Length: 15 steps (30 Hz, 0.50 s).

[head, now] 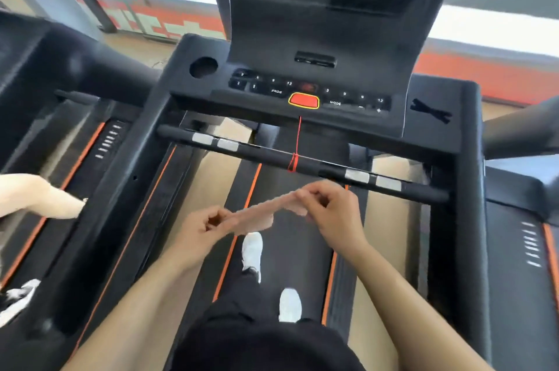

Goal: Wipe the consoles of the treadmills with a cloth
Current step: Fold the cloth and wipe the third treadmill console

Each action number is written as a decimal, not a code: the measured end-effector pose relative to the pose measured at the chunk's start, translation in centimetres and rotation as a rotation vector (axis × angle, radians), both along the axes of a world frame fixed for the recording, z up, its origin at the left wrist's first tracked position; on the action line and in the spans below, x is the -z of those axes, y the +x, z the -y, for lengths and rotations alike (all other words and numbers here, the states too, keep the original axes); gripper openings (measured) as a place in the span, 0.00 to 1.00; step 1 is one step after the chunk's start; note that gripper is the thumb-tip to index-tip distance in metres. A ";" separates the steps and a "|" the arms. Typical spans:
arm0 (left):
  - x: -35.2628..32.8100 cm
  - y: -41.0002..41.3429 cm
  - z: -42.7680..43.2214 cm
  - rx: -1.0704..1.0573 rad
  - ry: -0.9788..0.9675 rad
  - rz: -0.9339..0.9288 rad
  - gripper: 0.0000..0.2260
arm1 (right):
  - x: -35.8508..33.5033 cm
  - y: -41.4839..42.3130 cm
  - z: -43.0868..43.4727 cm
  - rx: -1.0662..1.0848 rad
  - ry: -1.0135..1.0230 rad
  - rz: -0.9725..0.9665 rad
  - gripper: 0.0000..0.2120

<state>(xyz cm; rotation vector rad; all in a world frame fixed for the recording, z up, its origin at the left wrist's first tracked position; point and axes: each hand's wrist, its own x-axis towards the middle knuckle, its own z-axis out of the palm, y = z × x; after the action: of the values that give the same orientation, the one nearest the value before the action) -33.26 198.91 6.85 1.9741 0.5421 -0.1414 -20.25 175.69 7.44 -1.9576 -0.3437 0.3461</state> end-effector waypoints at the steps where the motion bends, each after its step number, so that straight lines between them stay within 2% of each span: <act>1: 0.0 1.7 -1.3 -0.040 -0.012 0.032 0.10 | -0.4 1.3 -1.0 0.015 0.008 0.013 0.06; 5: 0.0 8.8 -6.9 -0.170 -0.083 0.168 0.06 | -1.9 6.4 -5.3 0.062 0.032 0.026 0.04; 7: -0.4 12.6 -9.3 -0.194 -0.052 0.239 0.06 | -3.0 8.9 -7.9 0.083 0.027 0.053 0.04; 15: -1.6 25.7 -17.0 -0.281 -0.149 0.352 0.04 | -7.6 18.0 -17.0 0.162 0.041 0.177 0.07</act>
<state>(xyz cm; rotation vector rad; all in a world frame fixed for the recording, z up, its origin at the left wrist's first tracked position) -7.58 215.96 8.45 1.7075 0.5527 0.3268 -2.30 192.66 15.00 -1.9657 -0.3009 0.0608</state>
